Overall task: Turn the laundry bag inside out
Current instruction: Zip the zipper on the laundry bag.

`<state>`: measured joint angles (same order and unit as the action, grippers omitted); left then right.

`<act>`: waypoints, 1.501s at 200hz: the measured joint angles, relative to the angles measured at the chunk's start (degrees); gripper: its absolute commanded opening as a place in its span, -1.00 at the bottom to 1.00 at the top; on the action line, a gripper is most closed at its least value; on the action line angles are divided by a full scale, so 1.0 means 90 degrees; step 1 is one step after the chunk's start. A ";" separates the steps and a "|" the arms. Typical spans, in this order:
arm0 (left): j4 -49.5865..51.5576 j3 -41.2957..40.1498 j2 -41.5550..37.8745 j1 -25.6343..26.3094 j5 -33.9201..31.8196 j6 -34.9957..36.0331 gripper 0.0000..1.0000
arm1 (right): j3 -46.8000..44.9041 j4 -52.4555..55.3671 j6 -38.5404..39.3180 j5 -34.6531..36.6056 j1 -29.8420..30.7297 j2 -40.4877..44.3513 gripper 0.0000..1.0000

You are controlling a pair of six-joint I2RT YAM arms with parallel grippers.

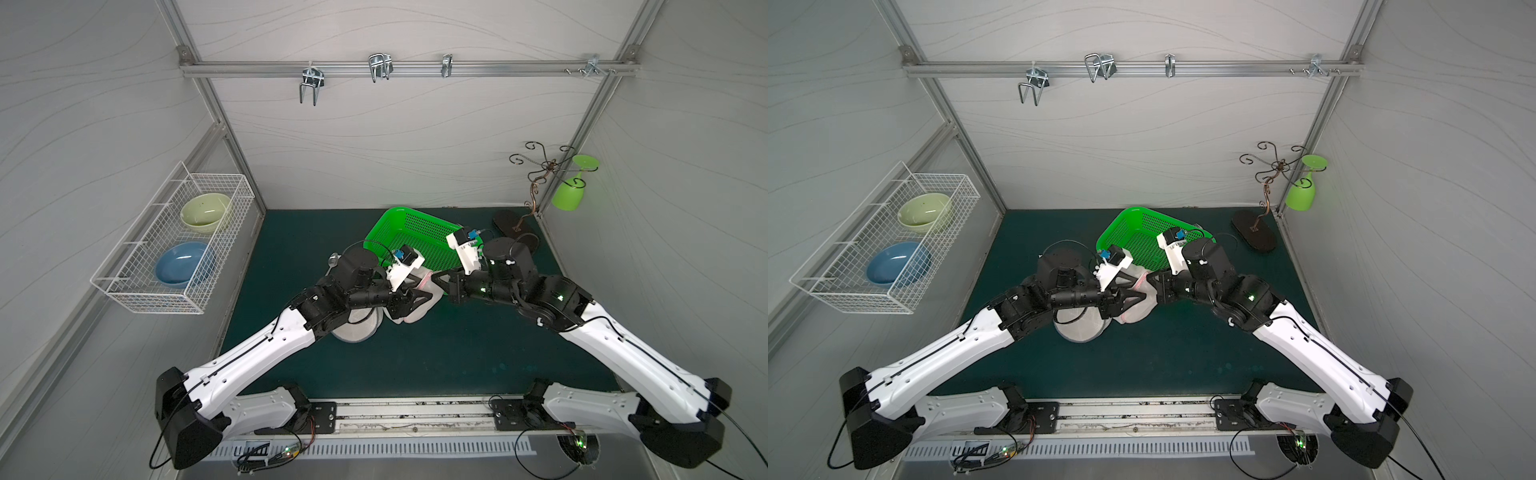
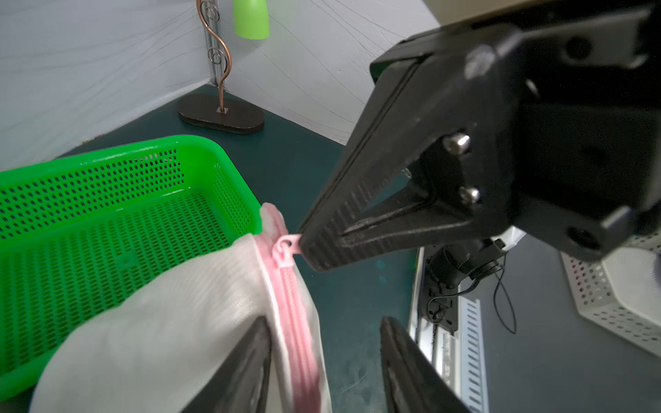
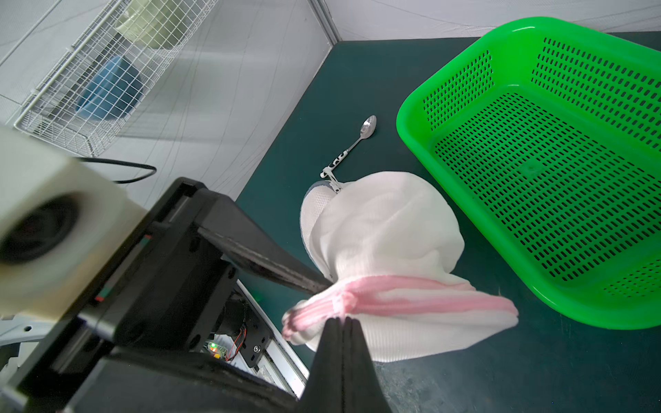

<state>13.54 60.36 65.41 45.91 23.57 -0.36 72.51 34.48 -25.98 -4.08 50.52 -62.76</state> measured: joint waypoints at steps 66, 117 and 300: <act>-0.0007 0.0000 0.0000 0.0000 -0.0342 0.0219 -1.00 | -0.0002 -0.0063 0.0044 -0.0070 0.0005 0.0134 -1.00; -0.0114 -0.0049 -0.0102 0.0000 -0.0486 0.0240 -1.00 | -0.0019 0.0180 0.0151 -0.0228 -0.0984 0.0328 -1.00; -0.0466 -0.0588 -0.0129 0.0000 -0.0925 0.0238 0.22 | -0.0680 0.0056 0.0100 -0.2140 -0.2203 0.0748 -1.00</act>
<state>9.34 55.07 64.25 45.91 15.25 1.78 66.39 34.98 -25.08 -23.33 30.70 -56.03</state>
